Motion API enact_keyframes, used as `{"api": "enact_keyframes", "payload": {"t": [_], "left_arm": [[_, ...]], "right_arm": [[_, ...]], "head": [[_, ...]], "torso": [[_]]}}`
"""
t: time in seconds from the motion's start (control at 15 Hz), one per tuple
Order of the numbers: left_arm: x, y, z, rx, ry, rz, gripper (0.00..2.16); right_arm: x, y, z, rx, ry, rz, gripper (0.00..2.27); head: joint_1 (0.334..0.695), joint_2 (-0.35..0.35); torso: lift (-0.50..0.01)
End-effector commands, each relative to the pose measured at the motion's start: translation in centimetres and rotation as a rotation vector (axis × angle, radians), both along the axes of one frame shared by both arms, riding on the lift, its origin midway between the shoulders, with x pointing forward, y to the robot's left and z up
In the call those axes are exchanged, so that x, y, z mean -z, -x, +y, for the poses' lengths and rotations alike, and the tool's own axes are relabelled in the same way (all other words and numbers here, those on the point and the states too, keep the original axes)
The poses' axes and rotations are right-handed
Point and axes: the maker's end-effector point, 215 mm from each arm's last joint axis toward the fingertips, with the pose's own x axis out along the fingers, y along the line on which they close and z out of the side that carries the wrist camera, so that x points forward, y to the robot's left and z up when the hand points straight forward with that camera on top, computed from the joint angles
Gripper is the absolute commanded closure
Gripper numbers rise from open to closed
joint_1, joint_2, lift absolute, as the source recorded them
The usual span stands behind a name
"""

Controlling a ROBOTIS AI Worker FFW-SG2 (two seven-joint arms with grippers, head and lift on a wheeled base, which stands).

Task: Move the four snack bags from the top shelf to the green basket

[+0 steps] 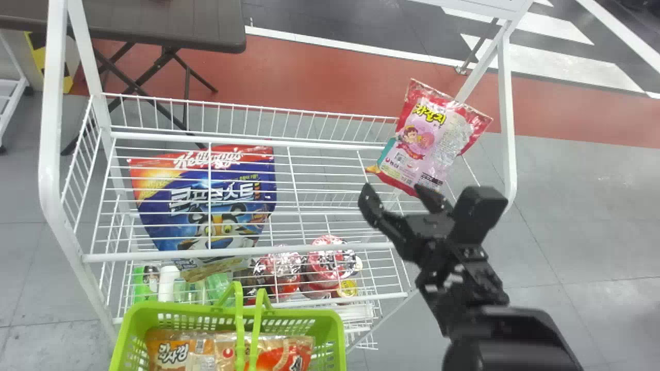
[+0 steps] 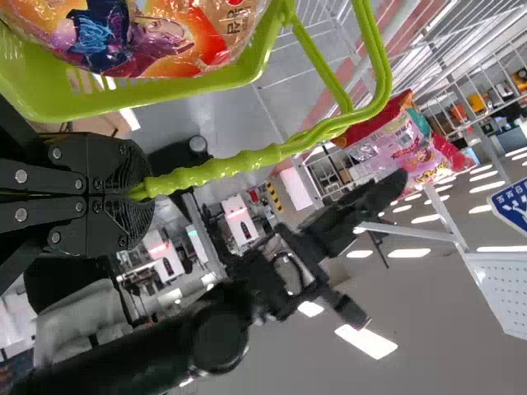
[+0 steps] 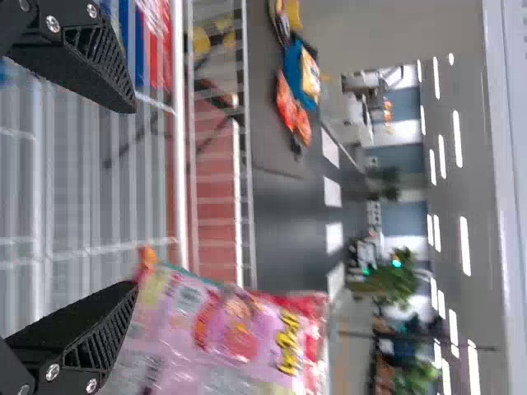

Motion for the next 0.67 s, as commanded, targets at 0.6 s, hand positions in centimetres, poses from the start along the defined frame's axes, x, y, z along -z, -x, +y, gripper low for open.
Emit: {"api": "enact_keyframes", "payload": {"t": [0.6], "left_arm": [[0.0,-0.2,0.9,0.0,-0.004,-0.004,1.4]], "right_arm": [[4.7,-6.3,-11.3,0.448,0.181,0.218,0.09]], "head": [[0.695,-0.35]], "torso": [[0.0]]}}
